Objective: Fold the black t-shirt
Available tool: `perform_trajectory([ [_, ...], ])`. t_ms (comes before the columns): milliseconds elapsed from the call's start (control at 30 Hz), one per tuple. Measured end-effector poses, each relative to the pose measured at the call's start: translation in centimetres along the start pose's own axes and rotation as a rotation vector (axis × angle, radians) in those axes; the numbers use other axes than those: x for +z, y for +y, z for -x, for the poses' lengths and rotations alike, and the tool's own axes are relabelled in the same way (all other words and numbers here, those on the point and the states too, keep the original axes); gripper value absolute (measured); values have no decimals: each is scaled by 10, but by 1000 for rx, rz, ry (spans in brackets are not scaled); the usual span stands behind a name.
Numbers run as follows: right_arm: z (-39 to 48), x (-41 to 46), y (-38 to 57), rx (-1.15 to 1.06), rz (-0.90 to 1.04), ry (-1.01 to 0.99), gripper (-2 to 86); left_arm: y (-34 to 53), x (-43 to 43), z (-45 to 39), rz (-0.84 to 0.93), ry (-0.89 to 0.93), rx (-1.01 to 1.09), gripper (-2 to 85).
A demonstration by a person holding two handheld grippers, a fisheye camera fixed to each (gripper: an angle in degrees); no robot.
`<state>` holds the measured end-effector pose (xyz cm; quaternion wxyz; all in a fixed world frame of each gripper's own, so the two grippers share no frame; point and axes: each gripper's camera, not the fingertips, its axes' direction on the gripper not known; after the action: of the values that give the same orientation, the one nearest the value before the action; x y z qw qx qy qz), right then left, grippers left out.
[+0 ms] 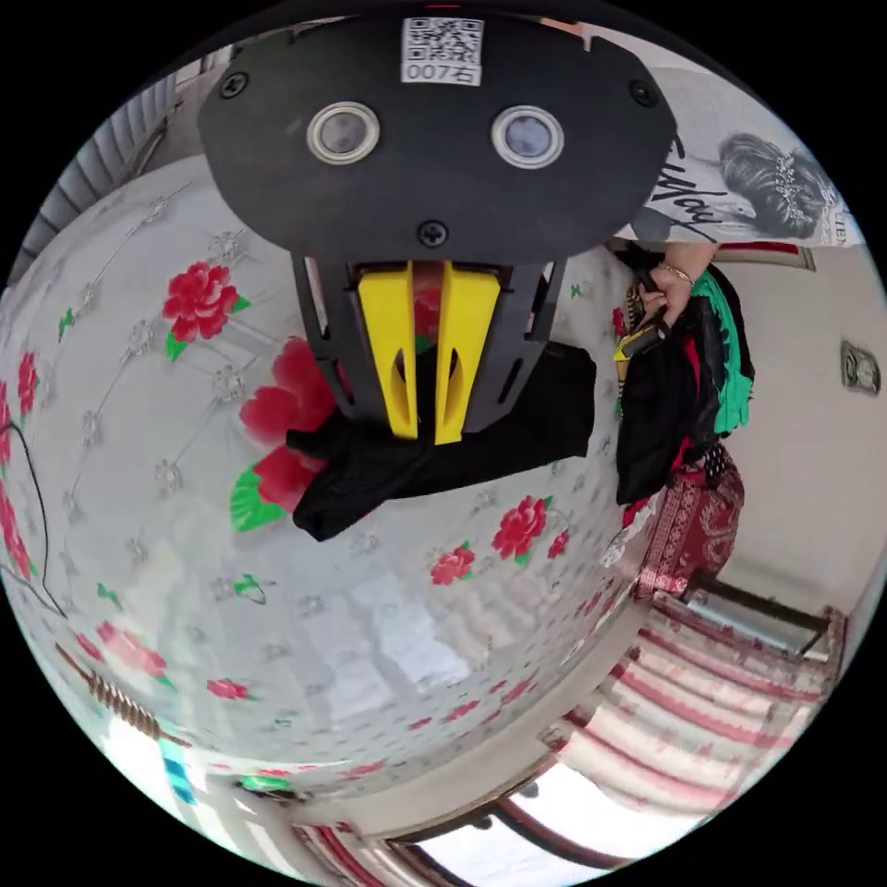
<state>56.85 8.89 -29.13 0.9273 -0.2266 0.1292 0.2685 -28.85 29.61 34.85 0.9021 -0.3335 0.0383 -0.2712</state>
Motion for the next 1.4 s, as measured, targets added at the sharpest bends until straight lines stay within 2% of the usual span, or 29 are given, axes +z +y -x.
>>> perform_trajectory([
  [67,81,12,-12,-231,6,25,13,10,-3,6,-3,3,-4,83],
  [133,178,46,-11,-462,67,-36,12,19,-5,12,-5,10,-3,83],
  [200,238,85,2,-589,141,-105,13,30,-8,18,-5,11,-1,83],
  [300,301,167,36,-682,288,-150,20,40,-10,27,2,21,-12,83],
  [367,314,210,50,-660,398,-163,27,44,-11,31,11,34,-19,83],
  [467,303,225,56,-550,439,-275,36,47,-14,33,8,44,-16,83],
  [667,196,182,44,-241,283,-263,62,35,-12,16,36,119,46,93],
  [733,161,173,54,-161,270,-365,72,32,-15,4,26,146,77,97],
  [967,200,202,62,-274,279,-375,81,27,-28,-47,18,192,176,109],
  [1100,212,216,53,-329,302,-296,84,34,-52,-76,-33,177,235,124],
  [1267,160,203,60,-283,302,-191,84,53,-89,-99,-103,135,242,132],
  [1400,98,205,70,-123,338,-196,83,64,-86,-168,-118,31,437,130],
])
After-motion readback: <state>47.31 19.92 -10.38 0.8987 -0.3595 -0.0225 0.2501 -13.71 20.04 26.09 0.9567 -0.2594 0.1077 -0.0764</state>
